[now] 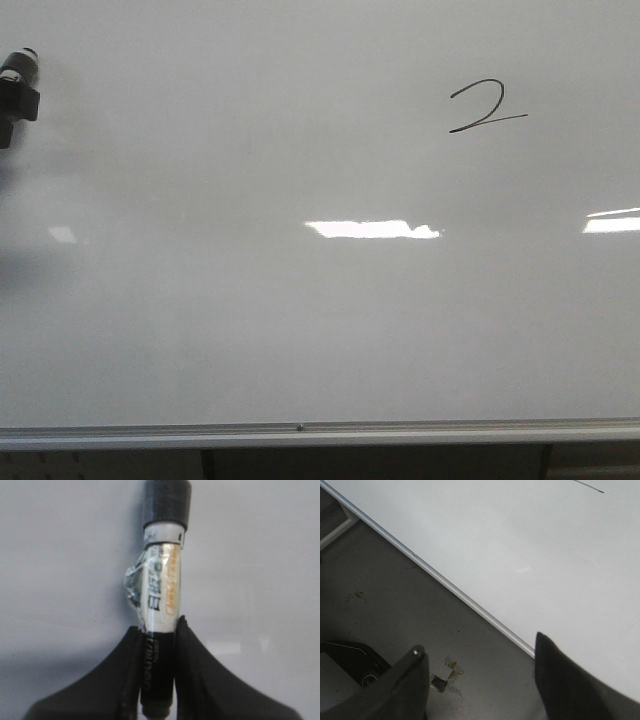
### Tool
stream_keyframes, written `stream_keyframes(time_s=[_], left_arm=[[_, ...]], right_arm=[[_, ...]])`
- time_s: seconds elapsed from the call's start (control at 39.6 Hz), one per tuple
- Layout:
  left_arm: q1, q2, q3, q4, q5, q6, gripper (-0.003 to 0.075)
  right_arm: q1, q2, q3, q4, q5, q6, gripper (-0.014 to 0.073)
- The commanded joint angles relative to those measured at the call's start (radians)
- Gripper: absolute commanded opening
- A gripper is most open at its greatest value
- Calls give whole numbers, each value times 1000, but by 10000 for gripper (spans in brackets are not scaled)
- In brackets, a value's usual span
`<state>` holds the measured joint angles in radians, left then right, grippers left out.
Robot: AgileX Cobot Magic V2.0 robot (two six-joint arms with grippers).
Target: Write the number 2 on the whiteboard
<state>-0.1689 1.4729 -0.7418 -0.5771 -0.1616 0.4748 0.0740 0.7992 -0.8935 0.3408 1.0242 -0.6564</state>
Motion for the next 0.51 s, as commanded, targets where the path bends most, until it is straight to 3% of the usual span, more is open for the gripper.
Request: stream_keyframes(time_s=[0.0,0.18,0.38,0.48], left_arm=[[-2,-8,-26,-11,-111,-11,55],[-2,24,-32,-9,-137,-11,115],[-2,55,-76,1,-77,-11,366],[-2,51,-106,2,-23,-8,414]], right_arm=[[-7,-8,-24,27,-56,3,483],[-7,-8,-24,28,-56,3,483],[-7,-8,-24,29,-56,3,483],[-7,-8,-24,29,-56,3,475]])
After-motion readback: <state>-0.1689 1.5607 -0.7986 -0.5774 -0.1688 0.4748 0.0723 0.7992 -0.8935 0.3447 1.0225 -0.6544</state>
